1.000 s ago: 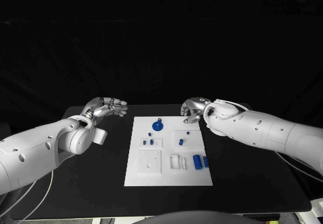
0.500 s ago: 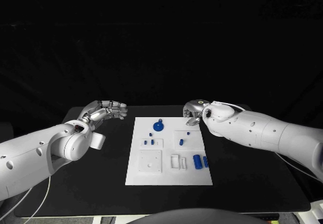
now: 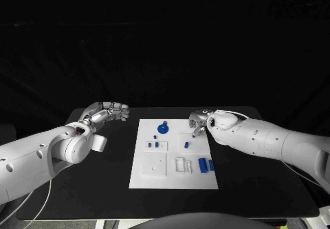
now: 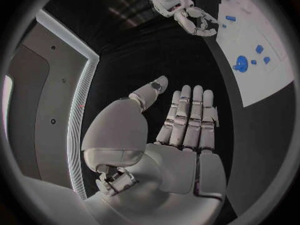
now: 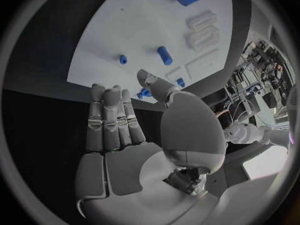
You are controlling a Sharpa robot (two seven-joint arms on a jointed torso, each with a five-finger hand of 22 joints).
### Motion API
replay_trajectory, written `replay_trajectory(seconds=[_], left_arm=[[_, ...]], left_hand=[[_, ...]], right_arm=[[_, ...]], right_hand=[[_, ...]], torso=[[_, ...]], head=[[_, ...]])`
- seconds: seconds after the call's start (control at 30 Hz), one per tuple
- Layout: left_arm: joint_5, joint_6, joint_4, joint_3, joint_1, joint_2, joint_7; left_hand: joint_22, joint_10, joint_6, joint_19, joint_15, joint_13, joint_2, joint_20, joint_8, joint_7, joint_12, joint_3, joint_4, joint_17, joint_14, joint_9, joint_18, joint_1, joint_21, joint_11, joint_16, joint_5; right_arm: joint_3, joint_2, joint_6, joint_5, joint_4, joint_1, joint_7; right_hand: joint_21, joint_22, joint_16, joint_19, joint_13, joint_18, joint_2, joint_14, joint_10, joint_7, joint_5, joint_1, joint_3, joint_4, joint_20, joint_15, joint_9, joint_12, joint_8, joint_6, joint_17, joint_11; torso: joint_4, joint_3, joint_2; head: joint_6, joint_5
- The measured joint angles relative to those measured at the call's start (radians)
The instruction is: Assemble the parts on the task board
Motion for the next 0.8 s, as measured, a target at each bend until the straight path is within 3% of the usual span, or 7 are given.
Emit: replay_trajectory(seconds=[0.1,0.23,0.37,0.57,0.8], left_arm=[[0.001,0.000,-0.001,0.000,0.000,0.001,0.001],[0.001,0.000,-0.003,0.000,0.000,0.004,0.001],[0.001,0.001,-0.004,0.000,0.000,0.004,0.002],[0.002,0.001,-0.002,0.000,0.000,0.003,0.002],[0.002,0.002,-0.002,0.000,0.000,0.004,0.002]], left_hand=[[0.000,0.000,0.000,0.000,0.000,0.000,0.000,0.000,0.000,0.000,0.000,0.000,0.000,0.000,0.000,0.000,0.000,0.000,0.000,0.000,0.000,0.000],[0.000,0.000,0.000,0.000,0.000,0.000,0.000,0.000,0.000,0.000,0.000,0.000,0.000,0.000,0.000,0.000,-0.001,0.000,0.000,0.000,0.000,0.000],[0.000,0.000,0.000,0.000,0.000,0.000,0.000,0.000,0.000,0.000,0.000,0.000,0.000,-0.001,0.000,0.000,-0.002,0.000,0.000,0.000,0.000,0.000],[0.000,0.000,0.000,0.000,0.000,0.000,0.000,0.000,0.000,0.000,0.000,-0.003,0.003,-0.001,0.000,0.000,-0.006,0.000,0.000,0.000,0.000,0.000],[0.000,0.000,0.000,0.000,0.000,0.000,0.000,0.000,0.000,0.000,0.000,-0.003,0.003,-0.001,0.000,0.000,0.007,0.000,0.000,0.000,0.000,0.000]], right_arm=[[-0.002,0.004,0.004,-0.001,-0.005,-0.001,0.000],[-0.017,0.012,0.006,-0.001,-0.021,-0.007,0.000],[-0.044,0.023,0.007,-0.002,-0.041,-0.016,0.000],[-0.044,0.032,-0.001,-0.003,-0.055,-0.022,-0.002],[-0.044,0.046,-0.022,-0.005,-0.078,-0.031,-0.002]], right_hand=[[0.000,0.000,0.000,0.000,-0.002,0.000,0.000,0.000,0.004,0.000,0.000,0.000,0.000,0.000,0.000,0.000,0.000,0.000,0.000,0.000,0.000,0.004],[0.000,0.000,0.004,0.000,-0.005,0.000,0.005,0.002,0.008,-0.004,-0.007,0.005,0.004,0.004,0.000,0.001,0.000,-0.004,0.000,0.004,0.000,0.000],[0.000,0.000,0.006,0.003,-0.008,0.001,0.005,0.002,0.013,-0.004,-0.013,0.005,0.011,0.005,0.003,0.001,-0.001,-0.008,0.000,0.004,0.000,0.002],[0.000,0.000,0.010,0.003,-0.015,0.001,0.009,0.005,0.024,-0.004,-0.026,0.009,0.037,0.012,0.003,0.002,-0.002,-0.015,0.000,0.004,-0.001,-0.001],[0.000,0.001,0.015,0.011,-0.020,0.001,0.015,0.007,0.033,-0.009,-0.034,0.015,0.064,0.022,0.000,0.003,-0.006,-0.016,0.004,0.009,-0.001,-0.003]], torso=[[-0.0011,0.0010,0.003],[-0.0006,0.0012,0.007],[-0.0006,0.0014,0.010],[-0.0020,0.0018,0.014],[-0.0014,0.0025,0.018]], head=[[0.002,0.001],[0.005,-0.001],[0.007,-0.002],[0.010,-0.004],[0.014,-0.006]])
